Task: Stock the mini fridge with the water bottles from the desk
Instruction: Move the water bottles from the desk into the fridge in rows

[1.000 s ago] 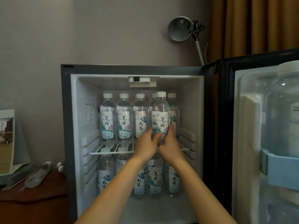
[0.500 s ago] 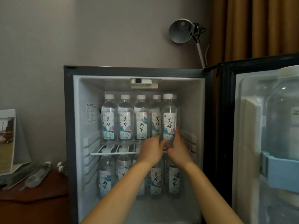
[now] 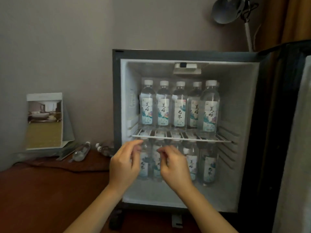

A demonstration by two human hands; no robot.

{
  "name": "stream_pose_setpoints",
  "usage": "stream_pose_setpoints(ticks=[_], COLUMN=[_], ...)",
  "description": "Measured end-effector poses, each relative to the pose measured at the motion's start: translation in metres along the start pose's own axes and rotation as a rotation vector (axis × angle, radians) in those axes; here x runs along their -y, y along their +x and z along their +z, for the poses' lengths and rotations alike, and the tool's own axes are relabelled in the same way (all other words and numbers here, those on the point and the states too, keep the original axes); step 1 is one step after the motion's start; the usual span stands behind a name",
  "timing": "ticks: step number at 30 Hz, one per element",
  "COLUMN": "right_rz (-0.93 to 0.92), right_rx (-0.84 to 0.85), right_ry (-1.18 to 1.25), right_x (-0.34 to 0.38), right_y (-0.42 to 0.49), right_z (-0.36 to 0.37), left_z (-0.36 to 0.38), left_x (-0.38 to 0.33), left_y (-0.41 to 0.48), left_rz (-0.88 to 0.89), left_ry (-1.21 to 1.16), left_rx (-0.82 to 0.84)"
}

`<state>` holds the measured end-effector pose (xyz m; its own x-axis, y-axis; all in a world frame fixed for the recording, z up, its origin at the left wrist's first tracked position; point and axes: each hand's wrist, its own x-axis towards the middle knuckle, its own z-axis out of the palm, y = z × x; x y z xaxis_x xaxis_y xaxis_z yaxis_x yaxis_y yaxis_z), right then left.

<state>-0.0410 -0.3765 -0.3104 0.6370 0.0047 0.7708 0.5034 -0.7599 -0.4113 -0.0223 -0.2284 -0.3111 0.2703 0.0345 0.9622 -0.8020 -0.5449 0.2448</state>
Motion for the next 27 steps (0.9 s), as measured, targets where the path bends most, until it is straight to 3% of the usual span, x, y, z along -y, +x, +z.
stream_pose_setpoints(ticks=[5, 12, 16, 20, 27], right_rz=[-0.158, -0.177, -0.036, 0.121, 0.276], right_rx=[0.368, 0.769, 0.812, 0.842, 0.715], right_ry=[-0.006, -0.102, -0.287, -0.286, -0.197], right_x=[0.053, 0.092, 0.100, 0.086, 0.050], right_y=[-0.007, 0.012, 0.043, 0.072, 0.124], right_z=[0.068, 0.177, 0.239, 0.314, 0.438], left_z=[-0.066, -0.103, -0.098, -0.092, -0.106], left_x=[0.066, 0.174, 0.233, 0.280, 0.301], left_y=[-0.032, -0.051, -0.053, -0.063, -0.068], left_rz=[-0.330, -0.674, -0.841, -0.937, -0.825], left_ry=[0.028, 0.226, 0.287, 0.306, 0.464], left_rx=[-0.156, -0.127, -0.020, 0.080, 0.081])
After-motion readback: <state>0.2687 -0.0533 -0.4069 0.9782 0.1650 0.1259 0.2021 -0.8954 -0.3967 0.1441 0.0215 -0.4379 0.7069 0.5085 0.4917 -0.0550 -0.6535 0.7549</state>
